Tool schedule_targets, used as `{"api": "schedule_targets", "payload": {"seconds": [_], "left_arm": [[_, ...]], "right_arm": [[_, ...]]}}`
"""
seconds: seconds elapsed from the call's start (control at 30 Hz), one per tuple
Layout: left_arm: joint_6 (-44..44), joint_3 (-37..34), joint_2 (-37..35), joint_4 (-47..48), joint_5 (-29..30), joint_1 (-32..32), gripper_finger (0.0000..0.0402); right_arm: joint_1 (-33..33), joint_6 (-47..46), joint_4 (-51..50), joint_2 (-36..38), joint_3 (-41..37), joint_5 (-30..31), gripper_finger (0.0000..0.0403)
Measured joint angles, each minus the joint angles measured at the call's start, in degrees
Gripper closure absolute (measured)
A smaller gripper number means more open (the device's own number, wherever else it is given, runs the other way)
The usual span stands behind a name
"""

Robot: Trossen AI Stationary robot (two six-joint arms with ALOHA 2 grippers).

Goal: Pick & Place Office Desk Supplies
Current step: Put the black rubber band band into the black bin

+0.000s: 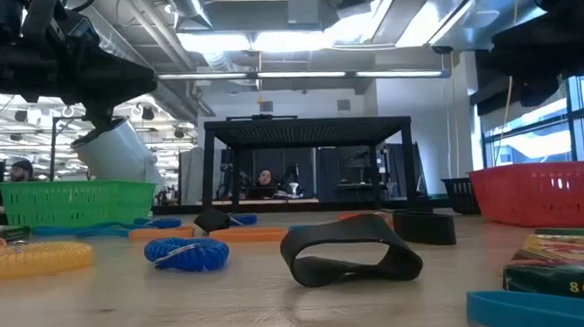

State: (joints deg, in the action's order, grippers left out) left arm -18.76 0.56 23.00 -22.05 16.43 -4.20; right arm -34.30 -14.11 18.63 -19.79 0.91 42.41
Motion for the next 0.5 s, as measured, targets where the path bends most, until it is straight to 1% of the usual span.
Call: {"api": "schedule_targets", "payload": {"seconds": [0.07,0.13,0.37,0.5], "left_arm": [[0.0,0.0,0.0,0.0,0.0,0.0,0.0311],[0.4,0.0,0.0,-0.4,0.2,0.0,0.0311],[0.9,0.0,0.0,-0.5,1.5,0.0,0.0311],[0.9,0.0,0.0,-0.5,1.5,0.0,0.0311]], "right_arm": [[1.0,1.7,1.1,0.0,0.0,4.0,0.0245],[2.2,3.8,1.7,0.0,0.0,4.6,0.0245],[6.4,5.1,1.6,0.0,2.5,2.5,0.0245],[8.4,6.8,0.7,-1.8,5.0,-1.2,0.0245]]}}
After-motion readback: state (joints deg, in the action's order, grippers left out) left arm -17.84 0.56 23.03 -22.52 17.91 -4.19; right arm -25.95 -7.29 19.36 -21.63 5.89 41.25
